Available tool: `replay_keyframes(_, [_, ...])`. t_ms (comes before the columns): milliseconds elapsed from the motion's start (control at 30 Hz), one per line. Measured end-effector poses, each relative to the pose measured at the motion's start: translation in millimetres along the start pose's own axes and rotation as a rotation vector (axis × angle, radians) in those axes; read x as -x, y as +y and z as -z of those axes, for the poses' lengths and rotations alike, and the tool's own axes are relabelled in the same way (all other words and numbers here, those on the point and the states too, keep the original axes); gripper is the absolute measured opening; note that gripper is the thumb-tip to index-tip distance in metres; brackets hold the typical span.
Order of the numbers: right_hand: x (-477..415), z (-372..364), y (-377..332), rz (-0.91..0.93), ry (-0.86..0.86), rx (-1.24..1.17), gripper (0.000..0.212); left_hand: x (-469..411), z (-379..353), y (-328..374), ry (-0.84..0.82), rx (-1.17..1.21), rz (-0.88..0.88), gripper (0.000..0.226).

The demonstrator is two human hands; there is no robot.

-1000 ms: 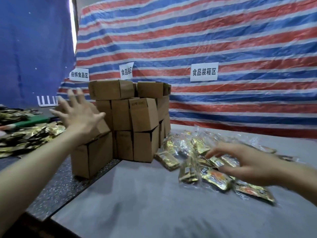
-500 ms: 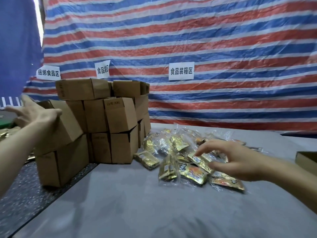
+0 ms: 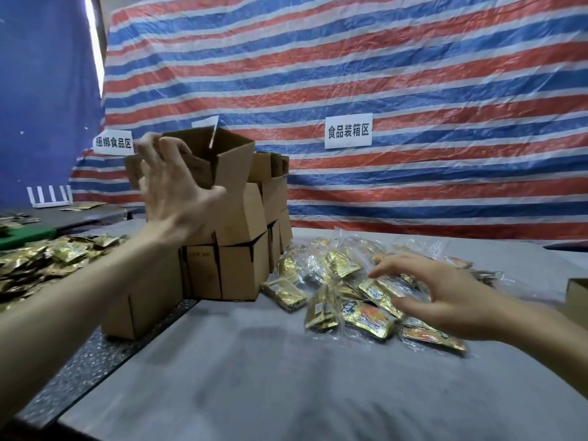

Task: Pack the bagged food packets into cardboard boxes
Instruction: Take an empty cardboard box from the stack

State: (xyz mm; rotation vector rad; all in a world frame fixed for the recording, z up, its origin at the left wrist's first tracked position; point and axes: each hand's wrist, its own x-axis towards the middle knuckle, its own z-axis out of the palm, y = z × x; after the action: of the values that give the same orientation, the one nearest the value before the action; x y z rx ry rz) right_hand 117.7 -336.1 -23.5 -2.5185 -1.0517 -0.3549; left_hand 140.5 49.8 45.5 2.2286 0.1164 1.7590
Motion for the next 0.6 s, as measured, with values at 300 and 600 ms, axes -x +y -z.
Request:
replay_keyframes(300, [46,4,36,-0.211,0.137,-0.03,0.068,90,-31,91,-0.322,0.522,-0.1,0.074])
replay_keyframes(600, [105,-24,77,-0.547,0.28,-0.455,0.041,224,-94,118,-0.87,1.13,0.053,0.081])
